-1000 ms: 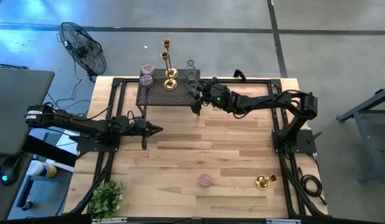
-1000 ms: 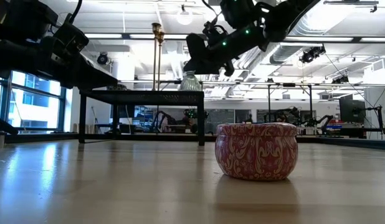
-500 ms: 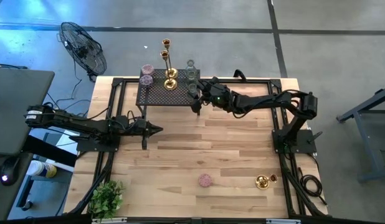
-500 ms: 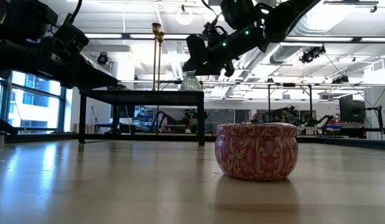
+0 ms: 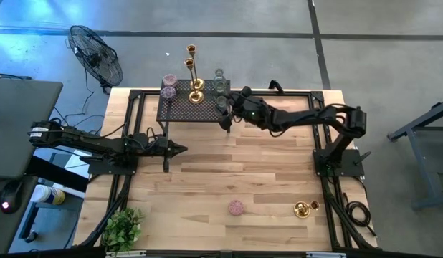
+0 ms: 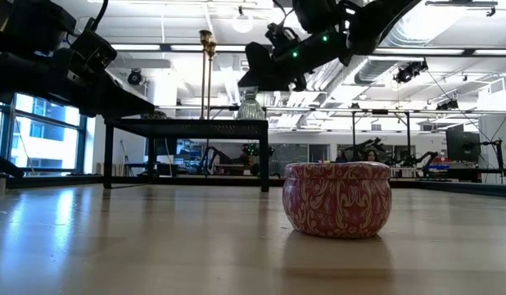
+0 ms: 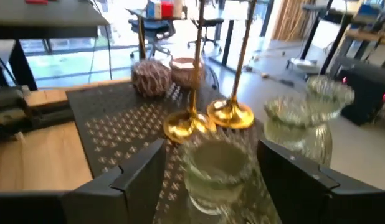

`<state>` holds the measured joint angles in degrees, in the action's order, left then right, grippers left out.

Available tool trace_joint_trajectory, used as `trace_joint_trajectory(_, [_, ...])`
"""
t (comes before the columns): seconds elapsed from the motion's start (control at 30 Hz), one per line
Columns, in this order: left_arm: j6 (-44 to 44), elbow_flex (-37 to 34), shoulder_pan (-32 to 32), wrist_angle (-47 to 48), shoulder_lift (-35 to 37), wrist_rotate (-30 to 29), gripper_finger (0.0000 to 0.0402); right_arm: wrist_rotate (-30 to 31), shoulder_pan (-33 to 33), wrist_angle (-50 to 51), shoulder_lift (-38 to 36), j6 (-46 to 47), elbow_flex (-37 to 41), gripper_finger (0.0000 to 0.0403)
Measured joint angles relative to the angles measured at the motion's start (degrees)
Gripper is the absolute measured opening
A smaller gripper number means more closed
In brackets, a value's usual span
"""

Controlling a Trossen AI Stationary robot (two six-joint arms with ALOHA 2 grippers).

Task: Pick & Place candle stick holders
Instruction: Put the green glass candle holder on the shelf aligned with the other green glass candle holders

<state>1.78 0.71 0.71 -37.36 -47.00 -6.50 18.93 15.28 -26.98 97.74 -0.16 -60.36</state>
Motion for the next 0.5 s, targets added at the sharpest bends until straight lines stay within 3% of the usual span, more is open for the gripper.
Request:
trace_joint_trajectory(0.33, [0.0, 0.0, 0.01, 0.31, 0.0, 0.0, 0.0003, 3.09, -4.0, 4.77, -6.39, -4.69, 0.04, 0.0238])
trace_joint_trajectory(0.5, [0.0, 0.0, 0.02, 0.28, 0.02, 0.02, 0.0003, 2.15, -5.47, 12.7, -7.97, -1.18, 0.05, 0.018])
